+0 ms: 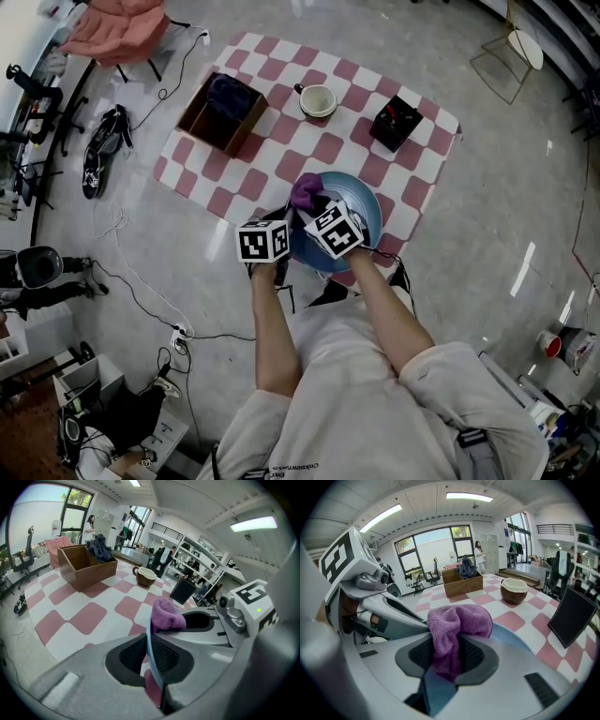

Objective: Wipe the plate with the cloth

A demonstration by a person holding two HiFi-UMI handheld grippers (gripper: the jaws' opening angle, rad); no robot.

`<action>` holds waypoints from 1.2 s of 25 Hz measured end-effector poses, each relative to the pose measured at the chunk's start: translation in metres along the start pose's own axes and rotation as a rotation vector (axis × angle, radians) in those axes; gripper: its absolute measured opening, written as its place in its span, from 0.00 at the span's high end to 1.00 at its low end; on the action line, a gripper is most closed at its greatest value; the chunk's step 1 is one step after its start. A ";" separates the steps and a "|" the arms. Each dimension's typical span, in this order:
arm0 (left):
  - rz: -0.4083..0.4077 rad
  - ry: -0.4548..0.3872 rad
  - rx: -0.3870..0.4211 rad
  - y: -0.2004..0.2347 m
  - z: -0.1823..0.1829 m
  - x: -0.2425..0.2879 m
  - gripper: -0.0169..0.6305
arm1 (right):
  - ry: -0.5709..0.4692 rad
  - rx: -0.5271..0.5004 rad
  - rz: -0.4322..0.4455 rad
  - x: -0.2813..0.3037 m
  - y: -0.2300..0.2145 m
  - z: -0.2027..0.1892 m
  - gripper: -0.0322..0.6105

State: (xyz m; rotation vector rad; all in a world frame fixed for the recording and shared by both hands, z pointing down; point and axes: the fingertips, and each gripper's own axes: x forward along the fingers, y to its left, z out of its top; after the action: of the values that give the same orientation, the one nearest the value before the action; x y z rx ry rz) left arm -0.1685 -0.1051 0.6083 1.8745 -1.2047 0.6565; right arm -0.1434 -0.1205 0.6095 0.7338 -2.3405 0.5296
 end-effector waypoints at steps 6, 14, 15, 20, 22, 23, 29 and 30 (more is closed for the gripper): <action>-0.004 0.013 0.007 0.001 0.002 0.001 0.93 | 0.021 0.018 -0.046 0.002 -0.013 0.001 0.74; -0.038 0.004 -0.040 0.004 -0.007 0.004 0.93 | 0.045 0.045 -0.101 0.001 -0.030 -0.009 0.74; -0.039 0.004 -0.042 0.004 -0.007 0.003 0.93 | 0.046 0.053 -0.107 0.001 -0.033 -0.010 0.74; -0.044 0.001 -0.044 0.004 -0.006 0.003 0.93 | 0.056 0.073 -0.127 0.000 -0.041 -0.012 0.74; -0.049 0.000 -0.045 0.004 -0.006 0.004 0.93 | 0.061 0.080 -0.135 -0.001 -0.045 -0.014 0.74; -0.051 0.000 -0.046 0.004 -0.006 0.004 0.93 | 0.063 0.085 -0.138 -0.001 -0.047 -0.016 0.74; -0.059 -0.001 -0.052 0.003 -0.005 0.005 0.93 | 0.086 0.111 -0.157 -0.003 -0.059 -0.024 0.74; -0.061 -0.001 -0.054 0.003 -0.005 0.005 0.93 | 0.090 0.113 -0.161 -0.004 -0.061 -0.026 0.74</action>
State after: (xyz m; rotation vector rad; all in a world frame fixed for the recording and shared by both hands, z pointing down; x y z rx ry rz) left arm -0.1694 -0.1041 0.6162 1.8595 -1.1508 0.5843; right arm -0.0914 -0.1522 0.6368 0.9228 -2.1602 0.6136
